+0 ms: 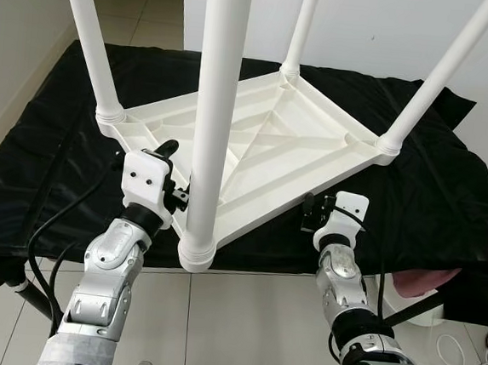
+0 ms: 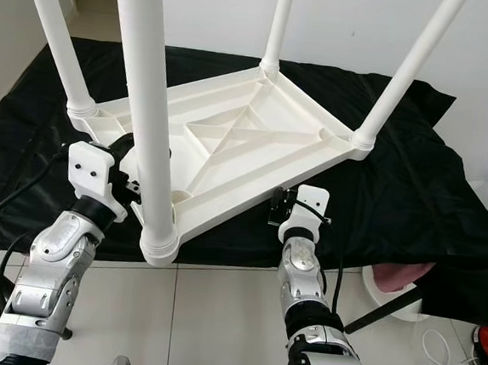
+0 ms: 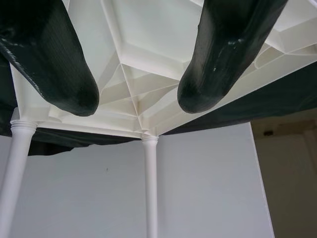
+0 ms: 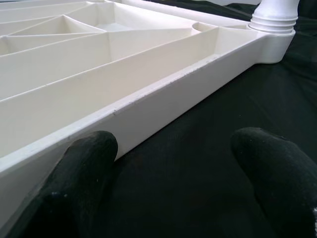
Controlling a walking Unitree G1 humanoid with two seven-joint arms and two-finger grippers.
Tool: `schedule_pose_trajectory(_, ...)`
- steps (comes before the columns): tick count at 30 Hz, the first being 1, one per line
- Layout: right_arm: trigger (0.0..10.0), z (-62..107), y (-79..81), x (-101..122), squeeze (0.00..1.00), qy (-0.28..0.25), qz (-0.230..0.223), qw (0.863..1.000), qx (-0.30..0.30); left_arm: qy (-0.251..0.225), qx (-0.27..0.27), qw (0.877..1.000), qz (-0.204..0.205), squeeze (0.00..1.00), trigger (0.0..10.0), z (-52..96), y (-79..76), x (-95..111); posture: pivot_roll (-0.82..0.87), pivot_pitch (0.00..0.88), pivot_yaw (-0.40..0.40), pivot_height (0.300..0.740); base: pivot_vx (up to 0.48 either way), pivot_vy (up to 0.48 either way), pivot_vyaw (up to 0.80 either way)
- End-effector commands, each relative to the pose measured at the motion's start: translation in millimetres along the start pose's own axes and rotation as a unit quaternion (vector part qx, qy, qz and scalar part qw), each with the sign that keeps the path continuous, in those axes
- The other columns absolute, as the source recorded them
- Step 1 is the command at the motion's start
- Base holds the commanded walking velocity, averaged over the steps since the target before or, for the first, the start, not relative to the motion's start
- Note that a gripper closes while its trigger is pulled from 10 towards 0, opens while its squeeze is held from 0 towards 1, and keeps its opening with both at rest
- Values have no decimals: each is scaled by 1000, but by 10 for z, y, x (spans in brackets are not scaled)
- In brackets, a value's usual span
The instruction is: Building children table
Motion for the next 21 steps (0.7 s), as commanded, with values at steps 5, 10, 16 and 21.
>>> schedule_pose_trajectory(5, 10000, -69, 43, 2, 0, 16, -4, 1000, 6, -5, -8, 1000, 2, 0, 10000, -27, -59, 54, 108, 33, -30, 740, 0, 0, 0)
schedule_pose_trajectory(10, 10000, -188, 100, 67, 0, 31, 0, 999, 19, -11, -7, 1000, 8, 0, 10000, -27, -118, 97, 112, 33, -35, 740, 0, 0, 0)
schedule_pose_trajectory(16, 10000, -282, 155, 144, 0, 42, 6, 999, 29, -13, -8, 1000, 16, 0, 10000, -35, -176, 110, 113, 32, -40, 740, 0, 0, 0)
schedule_pose_trajectory(21, 10000, -320, 293, 176, 0, 52, 18, 997, 50, -19, -8, 1000, 23, 0, 10000, -65, -228, 143, 116, 30, -40, 740, 0, 0, 0)
Point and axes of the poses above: a point about 5 cm out from each wrist's last joint towards the gripper, its own z axis pointing back from the gripper into the wrist, its own x axis along the axis of the wrist's last joint, y = z × x, the point moved 3 cm from there along -z, pointing out of the wrist towards the gripper, and after that the axes turned 1 degree about -z, right-handed, at the moved point
